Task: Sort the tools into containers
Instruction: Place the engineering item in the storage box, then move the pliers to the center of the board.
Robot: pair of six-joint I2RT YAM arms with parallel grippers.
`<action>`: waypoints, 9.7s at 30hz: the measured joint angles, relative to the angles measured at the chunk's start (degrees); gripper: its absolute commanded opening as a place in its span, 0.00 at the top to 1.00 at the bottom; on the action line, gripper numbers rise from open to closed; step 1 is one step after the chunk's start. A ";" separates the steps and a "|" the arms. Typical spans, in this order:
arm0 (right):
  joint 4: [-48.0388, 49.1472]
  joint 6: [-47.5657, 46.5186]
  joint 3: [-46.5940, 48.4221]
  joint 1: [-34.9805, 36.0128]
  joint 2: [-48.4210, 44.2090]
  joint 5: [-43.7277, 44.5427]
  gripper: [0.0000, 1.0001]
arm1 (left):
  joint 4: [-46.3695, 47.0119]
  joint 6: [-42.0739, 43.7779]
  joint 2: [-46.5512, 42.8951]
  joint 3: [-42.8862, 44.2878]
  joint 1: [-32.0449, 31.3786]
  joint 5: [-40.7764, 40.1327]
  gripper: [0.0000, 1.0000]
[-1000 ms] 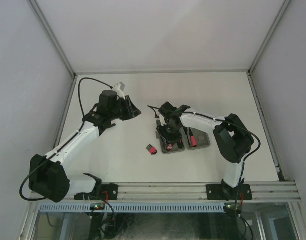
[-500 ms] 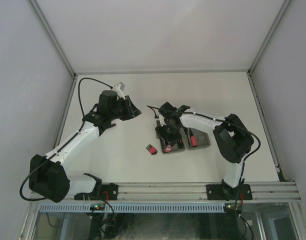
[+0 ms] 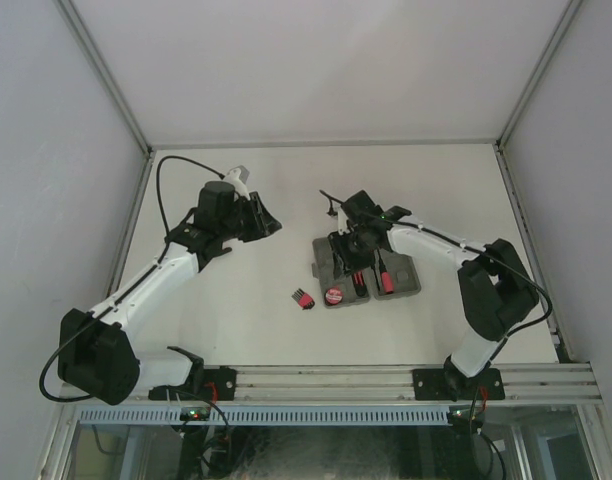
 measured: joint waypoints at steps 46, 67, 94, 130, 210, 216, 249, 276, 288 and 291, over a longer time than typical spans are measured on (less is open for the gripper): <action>20.61 8.76 -18.12 0.63 -6.88 -0.98 0.82 | 8.74 -5.14 10.49 -7.69 -15.19 0.17 0.69; 18.73 8.55 -18.10 1.01 -3.82 -0.92 0.89 | 8.66 -4.66 12.46 -7.69 -16.02 0.96 0.74; 17.88 8.63 -17.73 1.27 -3.72 -0.33 1.00 | 7.37 -2.43 11.26 -7.87 -21.33 -0.83 0.81; 18.56 9.88 -17.64 -0.09 -2.91 -2.97 1.00 | 4.59 3.32 22.10 -1.36 -23.89 -1.01 0.87; 35.71 18.69 -28.22 -1.53 -7.06 -5.70 0.87 | -9.09 5.77 30.08 9.27 -25.49 -7.80 1.00; 35.67 18.60 -28.81 -2.67 -12.09 -6.71 0.80 | -9.25 5.44 29.66 9.35 -25.66 -8.63 0.95; 31.28 17.88 -29.05 -5.90 -22.40 2.12 0.63 | -7.69 5.92 14.08 8.31 -17.64 -14.21 0.61; 28.83 14.19 -34.29 -17.57 -44.52 15.69 0.35 | -11.13 -3.30 -3.43 -1.79 3.52 -36.57 0.36; 28.81 15.74 -36.02 -18.51 -45.42 16.61 0.35 | -14.14 -15.50 5.77 -3.58 12.31 -36.02 0.26; 28.79 16.28 -36.22 -18.53 -44.85 16.33 0.36 | -14.12 -17.75 7.87 -3.50 13.16 -36.00 0.26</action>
